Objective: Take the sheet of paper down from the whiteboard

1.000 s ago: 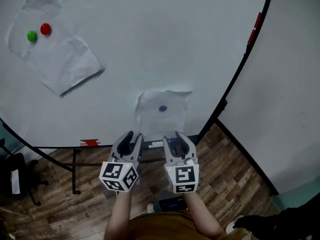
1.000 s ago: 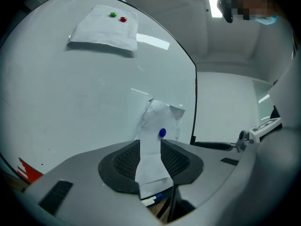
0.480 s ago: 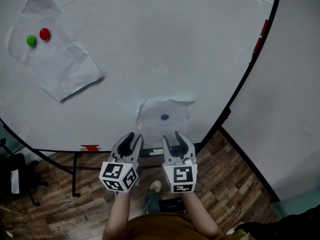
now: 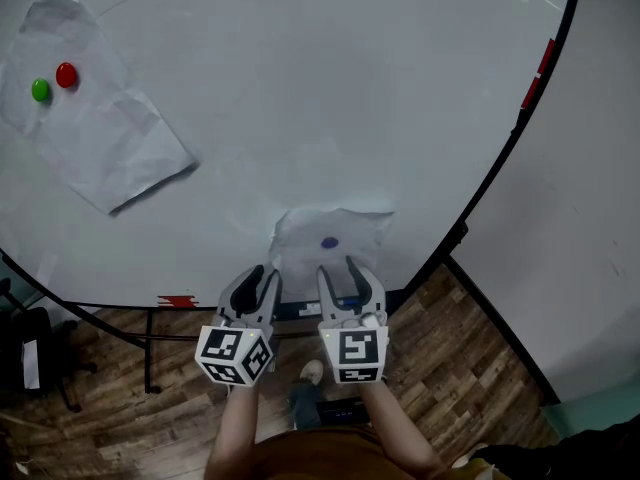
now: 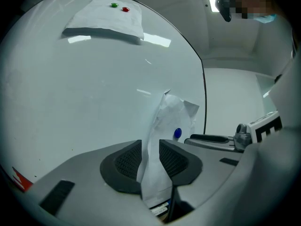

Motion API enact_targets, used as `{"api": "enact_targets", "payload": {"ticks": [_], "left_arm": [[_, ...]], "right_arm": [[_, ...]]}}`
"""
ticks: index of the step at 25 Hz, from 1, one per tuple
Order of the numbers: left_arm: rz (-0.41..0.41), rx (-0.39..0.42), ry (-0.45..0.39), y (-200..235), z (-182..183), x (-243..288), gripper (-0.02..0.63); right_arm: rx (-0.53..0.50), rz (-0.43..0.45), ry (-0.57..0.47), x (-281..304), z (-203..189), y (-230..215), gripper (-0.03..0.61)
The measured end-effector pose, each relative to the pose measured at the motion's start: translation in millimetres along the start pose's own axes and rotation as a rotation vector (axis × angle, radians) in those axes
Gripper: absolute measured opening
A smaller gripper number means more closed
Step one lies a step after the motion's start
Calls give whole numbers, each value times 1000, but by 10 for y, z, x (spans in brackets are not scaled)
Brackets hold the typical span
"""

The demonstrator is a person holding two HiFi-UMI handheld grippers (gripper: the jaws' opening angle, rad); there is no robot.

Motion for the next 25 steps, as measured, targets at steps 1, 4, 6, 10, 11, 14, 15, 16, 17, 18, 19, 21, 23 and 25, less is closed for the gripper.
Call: {"api": "enact_targets", "payload": {"ticks": [1,4,6,10,11,14,15,16,17,18,19,21,23,25], "left_arm": [[-2,-3,-1,3,-6,23,121],[-9,-5,0,-10,-22,92,121],[-12,-2,3,-17,-30,127,121],[-10,0,-10,5,-21,188,121],[-9,1,-16,10,-17,203,121],[-15,0,-28,13,-16,256,121],[-18,-1,-28,12,-18,271,121],[-21,-1,-27,11,-20,283,121],[-22,-1,-25,9,-23,294,121],[-23,-1,-24,8,-25,301,121],[-22,-2,-24,9,-28,305,121],[-18,-1,-25,13,-29,306,121],[-17,4,-23,15,-27,306,119],[-13,18,-24,6,-19,297,97]], "right_arm": [[-5,-6,-7,27,12,-9,179],[-22,-13,-23,107,40,-25,179],[-16,-6,-28,154,41,-27,178],[-22,-1,-39,245,48,-23,178],[-26,-2,-43,265,51,-19,178],[-50,-12,-60,312,67,-8,173],[-62,-19,-67,324,71,-4,155],[-72,-26,-75,335,72,0,144],[-79,-34,-82,344,72,1,140],[-81,-42,-85,346,71,0,132],[-83,-50,-86,345,70,0,127],[-93,-64,-89,344,70,3,124],[-102,-75,-95,350,70,7,124],[-107,-84,-81,348,70,8,127]]}}
Point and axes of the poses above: the fingertips, and each gripper's own axes: x forward along the fingers, y to its left, z out of its top, the point moved 7 cm from there along -x, backward along the fingers, and after that the axes turned 8 degrees about x, right-handed, at the moved point
